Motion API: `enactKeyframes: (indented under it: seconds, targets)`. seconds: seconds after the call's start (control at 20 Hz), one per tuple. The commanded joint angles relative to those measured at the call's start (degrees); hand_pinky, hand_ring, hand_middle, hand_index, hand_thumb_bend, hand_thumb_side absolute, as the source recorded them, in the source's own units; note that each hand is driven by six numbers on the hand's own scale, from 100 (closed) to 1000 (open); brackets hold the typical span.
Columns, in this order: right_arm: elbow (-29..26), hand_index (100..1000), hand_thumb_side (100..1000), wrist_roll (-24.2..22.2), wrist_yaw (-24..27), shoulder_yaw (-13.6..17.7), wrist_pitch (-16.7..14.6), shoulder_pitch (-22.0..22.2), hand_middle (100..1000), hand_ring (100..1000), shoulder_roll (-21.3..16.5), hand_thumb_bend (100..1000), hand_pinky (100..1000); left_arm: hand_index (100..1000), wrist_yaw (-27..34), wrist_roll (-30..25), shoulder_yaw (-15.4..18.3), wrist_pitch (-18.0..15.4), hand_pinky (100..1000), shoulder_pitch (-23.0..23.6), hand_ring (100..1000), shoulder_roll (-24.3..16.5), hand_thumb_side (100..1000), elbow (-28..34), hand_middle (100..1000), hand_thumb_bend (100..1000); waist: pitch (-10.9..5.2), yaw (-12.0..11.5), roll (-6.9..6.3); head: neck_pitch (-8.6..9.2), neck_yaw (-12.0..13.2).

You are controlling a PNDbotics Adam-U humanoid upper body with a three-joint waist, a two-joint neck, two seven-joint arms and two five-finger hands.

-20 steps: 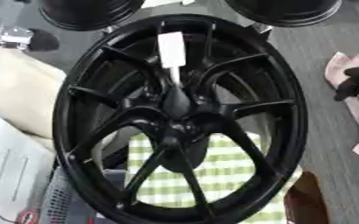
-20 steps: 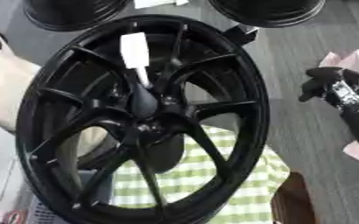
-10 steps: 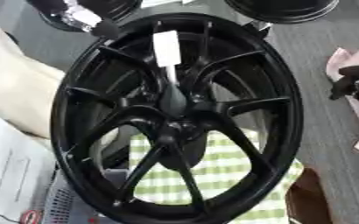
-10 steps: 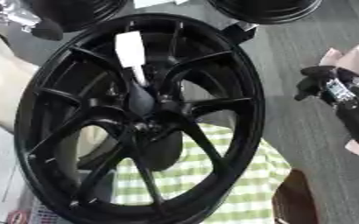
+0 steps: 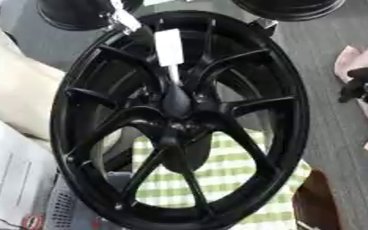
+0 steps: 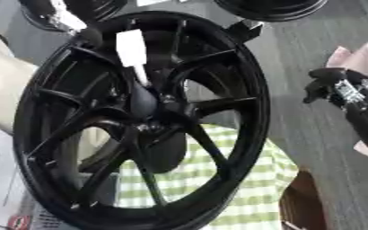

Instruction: Pull the pin out of the wheel hub.

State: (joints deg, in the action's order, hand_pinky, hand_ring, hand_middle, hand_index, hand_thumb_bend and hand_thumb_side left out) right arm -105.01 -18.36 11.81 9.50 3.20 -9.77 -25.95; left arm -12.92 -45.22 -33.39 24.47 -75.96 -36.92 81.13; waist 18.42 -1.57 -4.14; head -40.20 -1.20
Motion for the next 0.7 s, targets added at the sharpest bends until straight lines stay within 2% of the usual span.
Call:
enactKeyframes:
  seconds: [0.05, 0.4, 0.7]
  targets:
    - [-0.39, 750, 704, -0.08, -0.43, 0.13, 0.15, -0.55, 583, 585, -0.61, 100, 828, 820, -0.43, -6.09, 0.3, 5.24, 812, -2.02, 805, 0.49, 360, -1.76, 697, 799, -1.26, 0.14, 0.16, 0.57, 0.33]
    - [-0.29, 748, 707, -0.17, -0.65, -0.07, 0.38, -0.91, 581, 583, -0.43, 100, 827, 825, -2.38, -6.74, -1.02, 6.04, 827, -2.3, 817, 1.91, 352, -4.09, 714, 805, -0.57, 0.59, -0.08, 0.64, 0.5]
    - [-0.22, 746, 708, 0.02, -1.0, -0.17, 0.72, -1.18, 578, 581, -0.31, 100, 825, 802, -3.1, -6.75, -1.83, 6.67, 819, -2.22, 803, 2.48, 364, -5.19, 687, 801, 0.12, 0.86, -0.36, 0.96, 0.66]
